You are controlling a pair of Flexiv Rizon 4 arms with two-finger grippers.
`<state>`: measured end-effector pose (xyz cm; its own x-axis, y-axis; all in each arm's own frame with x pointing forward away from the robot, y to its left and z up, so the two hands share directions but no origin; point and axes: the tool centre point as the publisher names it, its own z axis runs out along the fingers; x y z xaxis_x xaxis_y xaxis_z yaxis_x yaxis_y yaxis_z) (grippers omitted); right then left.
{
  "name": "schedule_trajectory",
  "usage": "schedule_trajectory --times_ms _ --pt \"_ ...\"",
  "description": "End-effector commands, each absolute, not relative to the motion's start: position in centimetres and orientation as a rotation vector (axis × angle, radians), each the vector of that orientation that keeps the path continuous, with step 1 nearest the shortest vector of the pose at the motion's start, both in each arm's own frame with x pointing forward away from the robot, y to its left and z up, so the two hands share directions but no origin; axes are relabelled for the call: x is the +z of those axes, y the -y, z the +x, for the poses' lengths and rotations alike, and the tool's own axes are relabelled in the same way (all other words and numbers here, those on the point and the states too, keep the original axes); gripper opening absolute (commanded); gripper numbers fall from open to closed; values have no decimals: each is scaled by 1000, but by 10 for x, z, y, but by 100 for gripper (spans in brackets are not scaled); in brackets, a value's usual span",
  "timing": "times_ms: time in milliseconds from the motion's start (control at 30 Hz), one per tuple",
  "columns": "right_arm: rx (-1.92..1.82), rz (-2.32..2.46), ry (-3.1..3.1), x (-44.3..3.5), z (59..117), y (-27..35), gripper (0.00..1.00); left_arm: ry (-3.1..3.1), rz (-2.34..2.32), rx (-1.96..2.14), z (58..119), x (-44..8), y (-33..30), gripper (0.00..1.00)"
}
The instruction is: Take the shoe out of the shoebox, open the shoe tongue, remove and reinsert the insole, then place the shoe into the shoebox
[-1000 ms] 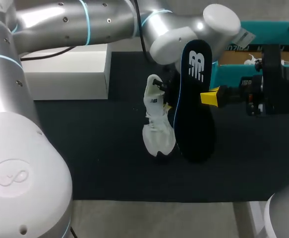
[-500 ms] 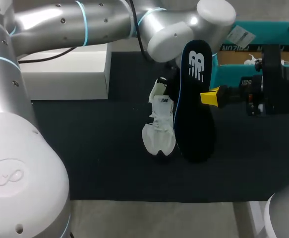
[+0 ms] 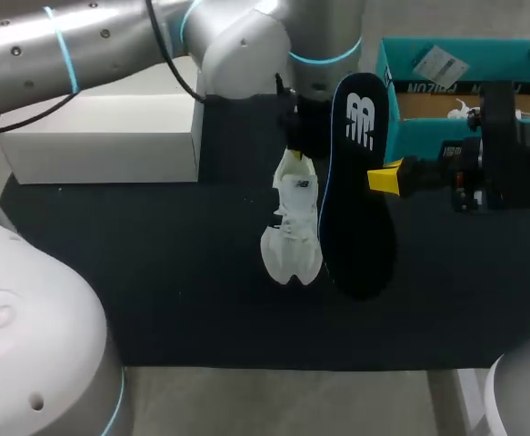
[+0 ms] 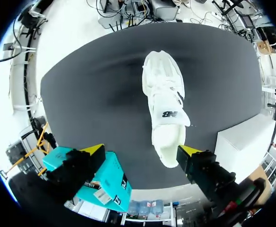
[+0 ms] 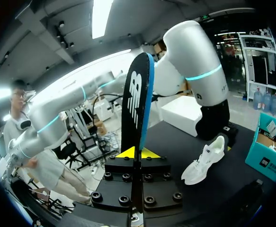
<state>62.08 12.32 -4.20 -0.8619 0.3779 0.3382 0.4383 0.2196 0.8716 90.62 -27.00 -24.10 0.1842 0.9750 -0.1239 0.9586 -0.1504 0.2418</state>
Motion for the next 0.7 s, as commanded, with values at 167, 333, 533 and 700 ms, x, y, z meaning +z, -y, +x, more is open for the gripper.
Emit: schedule_trajectory --times_ms 167,333,533,700 --pt "-1839 -960 2292 -43 631 -118 0 -1606 1881 -167 897 -197 253 100" --pt "-1846 -1109 2136 -44 656 -104 0 -1541 1856 -293 900 -184 255 100" --pt "-1901 -1145 1961 -35 688 -88 0 -1470 1847 -357 901 -172 254 100" --pt "-1922 -1152 1910 -22 708 -76 0 -1421 1800 -419 899 -161 251 100"
